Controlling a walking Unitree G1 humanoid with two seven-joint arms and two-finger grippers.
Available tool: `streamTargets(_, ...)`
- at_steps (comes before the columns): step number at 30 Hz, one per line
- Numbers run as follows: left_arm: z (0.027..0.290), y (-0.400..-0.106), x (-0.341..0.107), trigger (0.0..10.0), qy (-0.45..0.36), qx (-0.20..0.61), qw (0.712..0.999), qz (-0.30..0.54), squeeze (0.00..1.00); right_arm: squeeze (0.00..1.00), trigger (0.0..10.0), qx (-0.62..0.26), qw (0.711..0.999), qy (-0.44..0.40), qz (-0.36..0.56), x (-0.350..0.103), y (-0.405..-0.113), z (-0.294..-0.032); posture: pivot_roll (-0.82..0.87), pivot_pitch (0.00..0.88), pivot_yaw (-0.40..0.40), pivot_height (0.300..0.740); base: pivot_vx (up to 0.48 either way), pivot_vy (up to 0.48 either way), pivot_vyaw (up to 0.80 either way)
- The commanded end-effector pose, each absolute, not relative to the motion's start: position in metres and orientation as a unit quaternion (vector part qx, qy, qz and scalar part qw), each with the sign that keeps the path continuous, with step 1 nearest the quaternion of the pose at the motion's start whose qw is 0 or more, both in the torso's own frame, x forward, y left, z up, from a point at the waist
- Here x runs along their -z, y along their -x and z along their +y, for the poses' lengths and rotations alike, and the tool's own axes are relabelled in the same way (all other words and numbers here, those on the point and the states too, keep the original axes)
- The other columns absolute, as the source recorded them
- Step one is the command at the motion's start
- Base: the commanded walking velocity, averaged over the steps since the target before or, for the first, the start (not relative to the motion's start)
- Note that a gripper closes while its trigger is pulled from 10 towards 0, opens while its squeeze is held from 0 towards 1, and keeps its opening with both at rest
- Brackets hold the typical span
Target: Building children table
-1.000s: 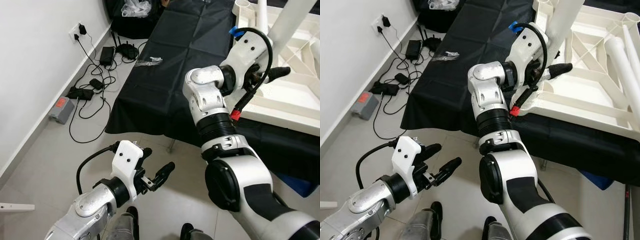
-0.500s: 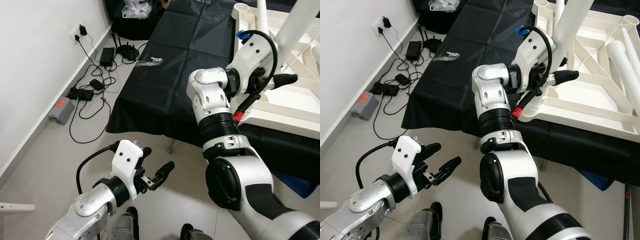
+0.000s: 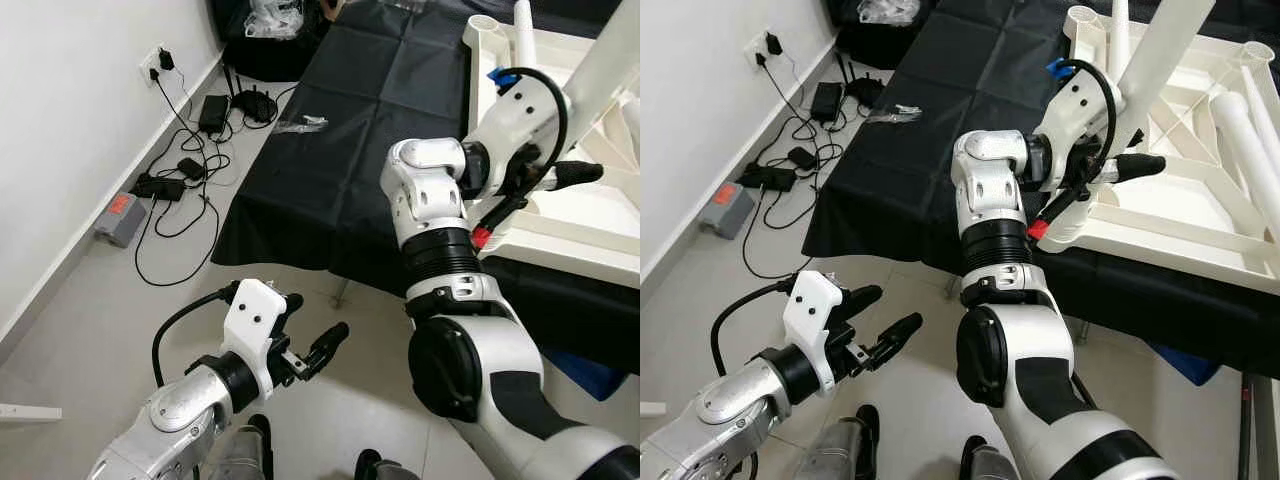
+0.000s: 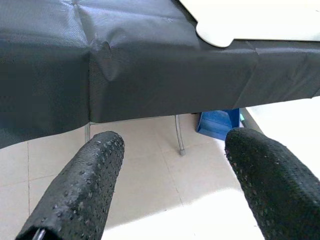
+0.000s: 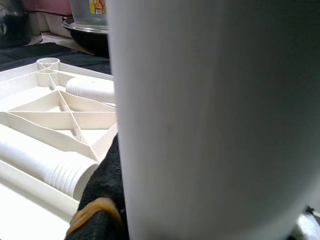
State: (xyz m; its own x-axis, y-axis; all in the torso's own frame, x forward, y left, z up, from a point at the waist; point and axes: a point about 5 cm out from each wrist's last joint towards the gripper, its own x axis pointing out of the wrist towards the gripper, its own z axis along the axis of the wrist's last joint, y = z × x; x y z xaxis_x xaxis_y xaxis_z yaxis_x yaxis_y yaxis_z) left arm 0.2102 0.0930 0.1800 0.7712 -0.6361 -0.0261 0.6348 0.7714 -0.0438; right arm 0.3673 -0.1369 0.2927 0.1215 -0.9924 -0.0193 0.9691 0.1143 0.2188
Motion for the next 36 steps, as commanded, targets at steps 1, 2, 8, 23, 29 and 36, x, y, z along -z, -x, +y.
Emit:
streamTargets(1, 0.092, -0.209, -0.175, 10.0, 0.018, 0.341, 0.939, 0.031, 0.0, 0.0, 10.0, 0.698, 0.699, -0.087, 0.125, -0.216, -0.361, -0.148, 0.21, 0.372, -0.004, 0.74, 0.0, 0.0, 0.0)
streamTargets(2, 0.092, -0.209, -0.175, 10.0, 0.018, 0.341, 0.939, 0.031, 0.0, 0.0, 10.0, 0.698, 0.699, -0.087, 0.125, -0.216, -0.361, -0.148, 0.21, 0.372, -0.004, 0.74, 0.0, 0.0, 0.0)
streamTargets(8, 0.093, -0.209, -0.175, 10.0, 0.017, 0.341, 0.939, 0.031, 0.0, 0.0, 10.0, 0.695, 0.7, -0.102, 0.131, -0.213, -0.361, -0.151, 0.21, 0.374, -0.003, 0.74, 0.0, 0.0, 0.0)
streamTargets(23, 0.093, -0.209, -0.174, 10.0, 0.017, 0.34, 0.94, 0.032, 0.0, 0.0, 10.0, 0.684, 0.718, -0.119, 0.044, -0.254, -0.366, -0.156, 0.21, 0.372, -0.004, 0.74, 0.0, 0.0, 0.0)
streamTargets(29, 0.093, -0.209, -0.174, 10.0, 0.017, 0.341, 0.939, 0.032, 0.0, 0.0, 10.0, 0.68, 0.722, -0.129, 0.015, -0.268, -0.364, -0.153, 0.2, 0.364, -0.001, 0.74, 0.0, 0.0, 0.0)
streamTargets(36, 0.092, -0.208, -0.173, 10.0, 0.019, 0.342, 0.939, 0.032, 0.0, 0.0, 10.0, 0.679, 0.723, -0.131, 0.014, -0.264, -0.358, -0.15, 0.2, 0.356, -0.003, 0.74, 0.0, 0.0, 0.0)
